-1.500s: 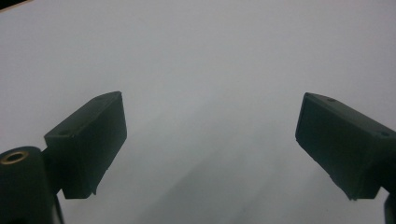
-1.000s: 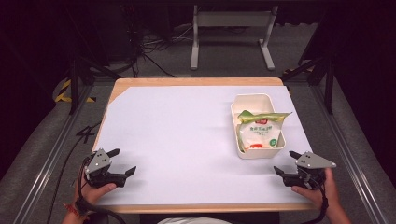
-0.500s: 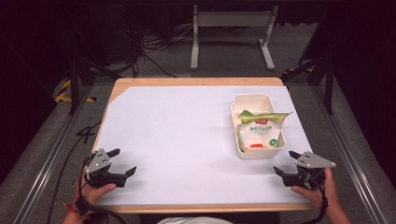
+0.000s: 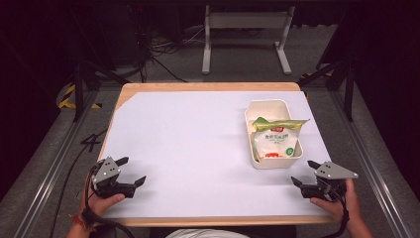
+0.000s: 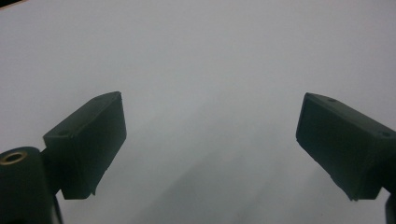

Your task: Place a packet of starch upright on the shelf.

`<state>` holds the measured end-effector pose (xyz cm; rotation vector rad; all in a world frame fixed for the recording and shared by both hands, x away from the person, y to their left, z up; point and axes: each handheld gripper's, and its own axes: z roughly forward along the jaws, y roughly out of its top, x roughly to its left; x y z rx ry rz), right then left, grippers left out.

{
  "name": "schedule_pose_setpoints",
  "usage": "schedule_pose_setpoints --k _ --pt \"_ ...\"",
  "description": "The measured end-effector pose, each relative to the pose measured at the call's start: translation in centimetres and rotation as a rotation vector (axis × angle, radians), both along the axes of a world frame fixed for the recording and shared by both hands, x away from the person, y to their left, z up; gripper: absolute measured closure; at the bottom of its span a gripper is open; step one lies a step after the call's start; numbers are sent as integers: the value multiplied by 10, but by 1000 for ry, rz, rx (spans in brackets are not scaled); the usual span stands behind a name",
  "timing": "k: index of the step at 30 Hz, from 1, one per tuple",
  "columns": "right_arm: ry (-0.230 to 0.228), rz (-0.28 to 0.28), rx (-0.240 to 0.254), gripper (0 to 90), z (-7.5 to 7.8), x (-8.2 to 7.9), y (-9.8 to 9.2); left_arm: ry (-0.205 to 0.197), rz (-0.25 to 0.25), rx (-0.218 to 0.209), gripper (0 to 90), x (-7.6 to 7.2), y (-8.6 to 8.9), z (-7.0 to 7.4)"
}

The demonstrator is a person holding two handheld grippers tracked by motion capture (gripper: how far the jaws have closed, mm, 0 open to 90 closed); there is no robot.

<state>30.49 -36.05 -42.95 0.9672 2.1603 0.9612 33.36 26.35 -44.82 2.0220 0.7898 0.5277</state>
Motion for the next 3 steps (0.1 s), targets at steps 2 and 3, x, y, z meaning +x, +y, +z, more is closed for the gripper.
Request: schedule_pose_setpoints --k 2,3 --pt "3 -2 -1 187 -1 0 -1 3 -1 2 92 1 0 0" --pt "4 -4 0 187 -1 0 -1 -1 -3 -1 92 2 0 0"
